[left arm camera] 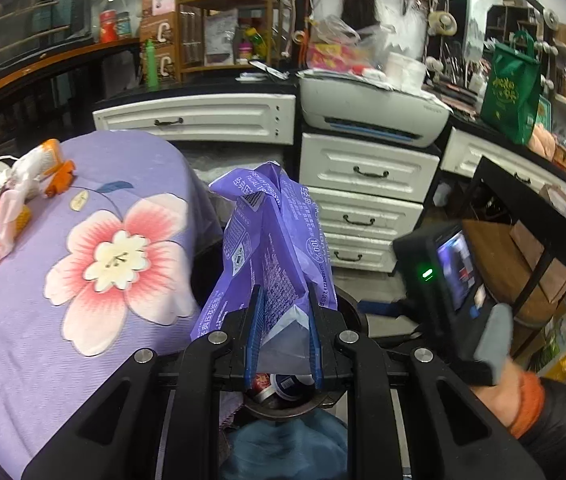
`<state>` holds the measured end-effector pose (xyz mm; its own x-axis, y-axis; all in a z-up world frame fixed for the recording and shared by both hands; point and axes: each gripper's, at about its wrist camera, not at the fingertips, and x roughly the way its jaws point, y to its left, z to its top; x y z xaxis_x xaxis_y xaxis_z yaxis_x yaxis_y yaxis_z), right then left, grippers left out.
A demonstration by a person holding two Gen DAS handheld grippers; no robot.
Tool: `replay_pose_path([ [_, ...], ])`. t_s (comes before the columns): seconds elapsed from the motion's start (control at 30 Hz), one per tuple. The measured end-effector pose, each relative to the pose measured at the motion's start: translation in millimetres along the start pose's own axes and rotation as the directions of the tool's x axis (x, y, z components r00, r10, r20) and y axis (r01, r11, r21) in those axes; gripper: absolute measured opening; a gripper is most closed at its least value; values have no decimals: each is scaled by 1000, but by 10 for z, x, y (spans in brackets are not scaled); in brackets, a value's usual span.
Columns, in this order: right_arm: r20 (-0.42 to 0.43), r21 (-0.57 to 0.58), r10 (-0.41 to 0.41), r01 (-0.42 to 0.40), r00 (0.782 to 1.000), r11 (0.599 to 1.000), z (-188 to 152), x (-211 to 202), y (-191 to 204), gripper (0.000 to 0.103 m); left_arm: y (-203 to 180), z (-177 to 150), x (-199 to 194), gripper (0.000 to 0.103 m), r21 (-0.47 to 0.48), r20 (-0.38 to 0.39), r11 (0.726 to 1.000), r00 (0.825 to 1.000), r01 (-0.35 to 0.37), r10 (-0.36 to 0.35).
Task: Collect trash
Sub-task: 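Carry both items to the bin and open both tools to drop them, then move both tools back over the table toward the white plastic bags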
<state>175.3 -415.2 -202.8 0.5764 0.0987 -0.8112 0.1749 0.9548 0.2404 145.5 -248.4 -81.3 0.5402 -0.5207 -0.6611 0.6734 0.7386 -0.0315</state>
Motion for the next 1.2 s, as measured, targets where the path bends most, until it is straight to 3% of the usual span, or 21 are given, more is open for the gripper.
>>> replay_pose_path([
  [0.33, 64, 91, -157, 150, 986, 984, -55, -337, -498, 65, -264, -133, 430, 20, 85, -90, 996, 996, 9, -1],
  [0.93, 81, 149, -176, 163, 981, 975, -119, -510, -729, 65, -272, -316, 1082, 22, 86, -244, 996, 969, -6, 27],
  [0.97, 82, 151, -176, 162, 981, 975, -122, -514, -729, 65, -276, -318, 1104, 24, 87, -248, 996, 968, -5, 27],
  [1.1, 82, 151, -175, 161, 981, 975, -122, -516, -725, 65, -286, -321, 1108, 70, 95, -236, 995, 971, -15, 37],
  [1.2, 83, 152, -177, 163, 981, 975, -118, -514, -729, 65, -324, -307, 1023, 74, 114, -207, 994, 978, 0, 24],
])
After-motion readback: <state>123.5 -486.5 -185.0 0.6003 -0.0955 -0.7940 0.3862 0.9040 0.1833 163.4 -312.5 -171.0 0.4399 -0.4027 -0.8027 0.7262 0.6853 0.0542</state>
